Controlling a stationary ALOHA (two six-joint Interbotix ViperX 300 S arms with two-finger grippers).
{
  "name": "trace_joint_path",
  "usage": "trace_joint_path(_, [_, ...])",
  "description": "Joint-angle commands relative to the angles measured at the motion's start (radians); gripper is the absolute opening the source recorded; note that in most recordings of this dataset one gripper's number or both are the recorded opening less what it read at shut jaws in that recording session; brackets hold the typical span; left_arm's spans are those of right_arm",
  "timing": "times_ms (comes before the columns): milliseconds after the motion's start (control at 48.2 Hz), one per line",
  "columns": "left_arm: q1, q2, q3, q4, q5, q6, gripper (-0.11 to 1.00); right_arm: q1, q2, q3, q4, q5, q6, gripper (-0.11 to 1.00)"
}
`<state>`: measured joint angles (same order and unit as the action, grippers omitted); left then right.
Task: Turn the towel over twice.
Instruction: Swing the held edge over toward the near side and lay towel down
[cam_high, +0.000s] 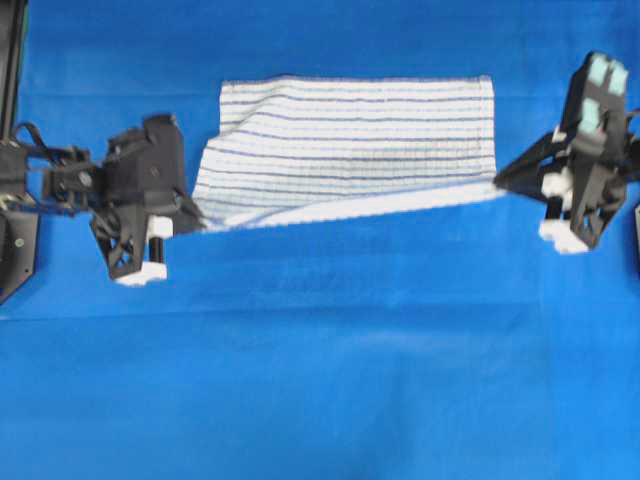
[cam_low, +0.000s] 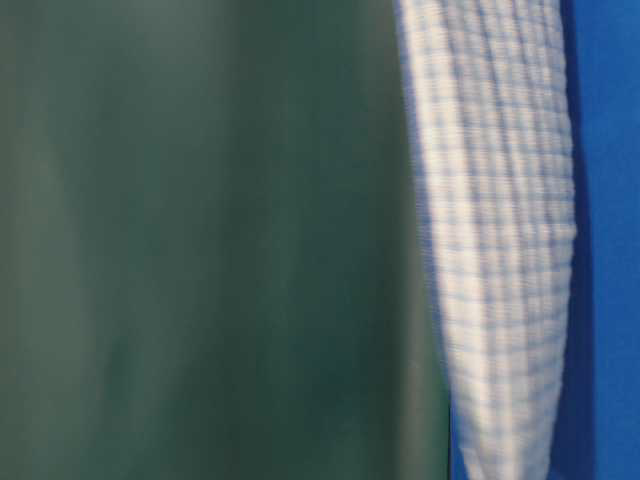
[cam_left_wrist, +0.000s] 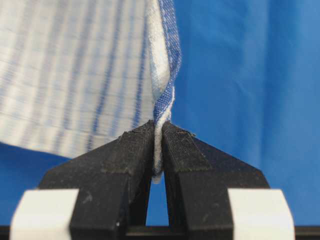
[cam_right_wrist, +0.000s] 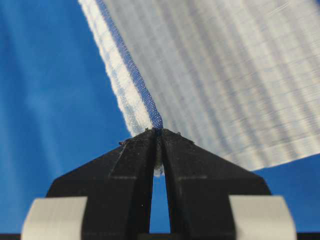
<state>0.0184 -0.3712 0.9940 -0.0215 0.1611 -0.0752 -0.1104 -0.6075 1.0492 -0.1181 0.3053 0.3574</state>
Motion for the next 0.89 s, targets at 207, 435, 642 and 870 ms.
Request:
trace_joint_path(207, [-0.129, 0.098, -0.035, -0.002, -0.023, -0.060, 0.03, 0.172, 0.124, 0.002, 0.002, -0.054, 0.095, 0.09])
trace_joint_path(435, [-0.167, 0.146, -0.044, -0.002, -0.025, -0.072, 0.03, 0.245, 0.215, -0.005, 0.002, -0.092, 0.156, 0.10])
trace_joint_path(642, [-0.167, 0.167, -0.044, -0.002, -0.023, -0.072, 0.03, 0.262, 0.272, -0.008, 0.002, -0.103, 0.201, 0.10])
trace_joint_path(870, [-0.172, 0.187, -0.048, -0.002, -0.025, -0.074, 0.04, 0.276, 0.305, -0.020, 0.002, -0.104, 0.221, 0.10])
